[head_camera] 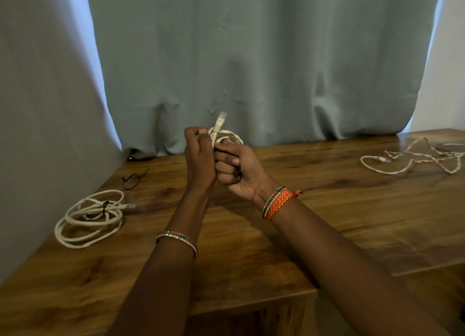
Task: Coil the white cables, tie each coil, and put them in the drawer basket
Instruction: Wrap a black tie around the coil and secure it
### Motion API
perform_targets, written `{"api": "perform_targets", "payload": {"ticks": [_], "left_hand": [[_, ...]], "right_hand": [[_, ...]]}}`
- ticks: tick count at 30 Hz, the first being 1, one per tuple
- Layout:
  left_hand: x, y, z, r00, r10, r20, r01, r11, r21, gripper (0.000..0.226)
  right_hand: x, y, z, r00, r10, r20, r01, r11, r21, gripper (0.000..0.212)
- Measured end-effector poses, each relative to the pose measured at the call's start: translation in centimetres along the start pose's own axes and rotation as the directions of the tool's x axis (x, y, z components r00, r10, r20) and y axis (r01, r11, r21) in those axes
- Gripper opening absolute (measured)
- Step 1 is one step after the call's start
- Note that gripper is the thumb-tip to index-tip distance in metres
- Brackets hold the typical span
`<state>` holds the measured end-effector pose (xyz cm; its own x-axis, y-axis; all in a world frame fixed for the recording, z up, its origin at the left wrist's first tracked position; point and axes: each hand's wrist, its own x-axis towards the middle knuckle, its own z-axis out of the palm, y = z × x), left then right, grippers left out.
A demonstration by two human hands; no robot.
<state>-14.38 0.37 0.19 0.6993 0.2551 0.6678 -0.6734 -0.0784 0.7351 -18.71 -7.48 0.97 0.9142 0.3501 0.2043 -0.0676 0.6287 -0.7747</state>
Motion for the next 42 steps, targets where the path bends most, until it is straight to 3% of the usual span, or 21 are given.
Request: {"api": "perform_targets", "payload": {"ticks": [3, 6, 10, 16, 26, 30, 34, 39, 42], "left_hand": [[-0.2, 0.2, -0.2, 0.998, 0.052, -0.019, -0.052, 0.998, 0.024, 0.010], [-0.4, 0.2, -0.3, 0.992, 0.127, -0.009, -0.125, 0.987, 0.102, 0.009], [-0.7, 0.2, -0.1, 0.978, 0.208, -0.011, -0.202, 0.960, 0.196, 0.012], [-1.5, 0.0, 0.6, 0.978, 0.211, -0.009, -0.207, 0.967, 0.151, 0.019], [-3.2, 0.1, 1.1, 0.986, 0.129, 0.103, -0.133, 0.991, 0.025, 0.013], [-3.1, 1.0, 1.4, 0.996, -0.086, 0.018, 0.087, 0.982, -0.167, 0.014], [-2.8, 1.4, 1.4, 0.959, -0.283, -0.026, 0.265, 0.924, -0.274, 0.011], [-3.1, 2.1, 1.4, 0.950, -0.260, -0.173, 0.203, 0.935, -0.291, 0.004], [-3.3, 2.2, 1.5, 0.953, -0.237, -0.191, 0.167, 0.931, -0.324, 0.007]], "right_hand": [[-0.1, 0.1, 0.2, 0.999, -0.036, 0.016, 0.036, 0.999, -0.031, 0.027], [0.2, 0.4, 0.2, 0.991, -0.112, -0.074, 0.098, 0.980, -0.175, 0.025], [0.4, 0.5, 0.2, 0.967, -0.168, -0.192, 0.121, 0.965, -0.234, 0.026], [0.1, -0.1, 0.0, 0.955, -0.154, -0.255, 0.092, 0.966, -0.242, 0.031], [0.0, -0.6, -0.6, 0.941, -0.205, -0.270, 0.143, 0.963, -0.230, 0.025], [0.0, -0.9, -0.8, 0.962, -0.173, -0.211, 0.144, 0.979, -0.145, 0.028], [0.1, -0.3, -1.1, 0.973, -0.152, -0.174, 0.129, 0.982, -0.135, 0.027], [0.2, 0.8, -0.5, 0.986, -0.104, -0.129, 0.089, 0.989, -0.118, 0.029], [0.3, 0.9, -0.5, 0.986, -0.104, -0.127, 0.092, 0.991, -0.093, 0.029]]}}
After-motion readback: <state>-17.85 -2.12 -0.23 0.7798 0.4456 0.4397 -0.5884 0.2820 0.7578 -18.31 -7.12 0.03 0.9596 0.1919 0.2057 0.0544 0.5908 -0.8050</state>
